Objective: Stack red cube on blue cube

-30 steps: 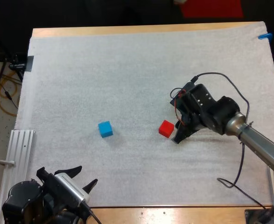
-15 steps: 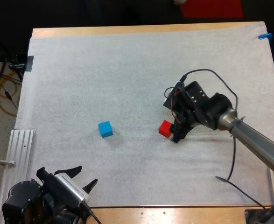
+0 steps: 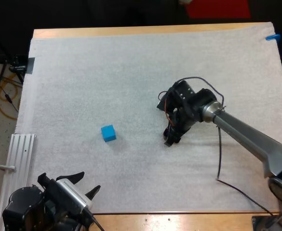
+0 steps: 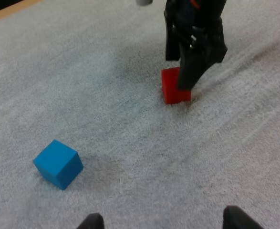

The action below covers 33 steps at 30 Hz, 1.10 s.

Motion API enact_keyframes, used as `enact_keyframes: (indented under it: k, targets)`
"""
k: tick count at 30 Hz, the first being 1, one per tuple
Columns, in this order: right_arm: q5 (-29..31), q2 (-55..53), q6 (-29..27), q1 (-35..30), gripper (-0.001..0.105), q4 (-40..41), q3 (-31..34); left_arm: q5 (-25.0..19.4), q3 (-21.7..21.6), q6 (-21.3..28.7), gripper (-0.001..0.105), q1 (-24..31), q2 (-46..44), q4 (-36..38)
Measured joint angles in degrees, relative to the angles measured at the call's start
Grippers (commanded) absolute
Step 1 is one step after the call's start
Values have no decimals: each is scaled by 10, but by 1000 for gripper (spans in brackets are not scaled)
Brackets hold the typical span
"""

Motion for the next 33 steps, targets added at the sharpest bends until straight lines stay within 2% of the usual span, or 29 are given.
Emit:
enact_keyframes:
  k: [6, 9, 11, 14, 18, 21, 25, 28, 33]
  targets:
    - [-4, 29, 0, 0, 63, -1, 0, 0, 0, 0, 51, 0, 0, 12]
    - [-7, 34, 4, 0, 48, -3, 0, 0, 0, 0, 51, 0, 0, 12]
    - [-6, 36, 12, 0, 30, -4, 0, 0, 0, 0, 51, 0, 0, 12]
    - [-6, 36, 17, 0, 17, 0, -3, 0, 0, 0, 51, 0, 0, 12]
    - [21, 19, 23, 0, 16, 19, -19, 0, 0, 0, 51, 0, 0, 18]
    - [68, -9, 25, 10, 17, 43, -48, -26, 0, -2, 51, 0, 0, 25]
    - [107, -33, 29, 40, 25, 66, -102, -46, 0, -5, 51, 0, 0, 25]
    - [115, -33, 39, 73, 29, 65, -131, -49, 0, -22, 51, 0, 0, 25]
    - [115, -19, 48, 118, 28, 59, -173, -52, 0, -39, 51, 0, 0, 25]
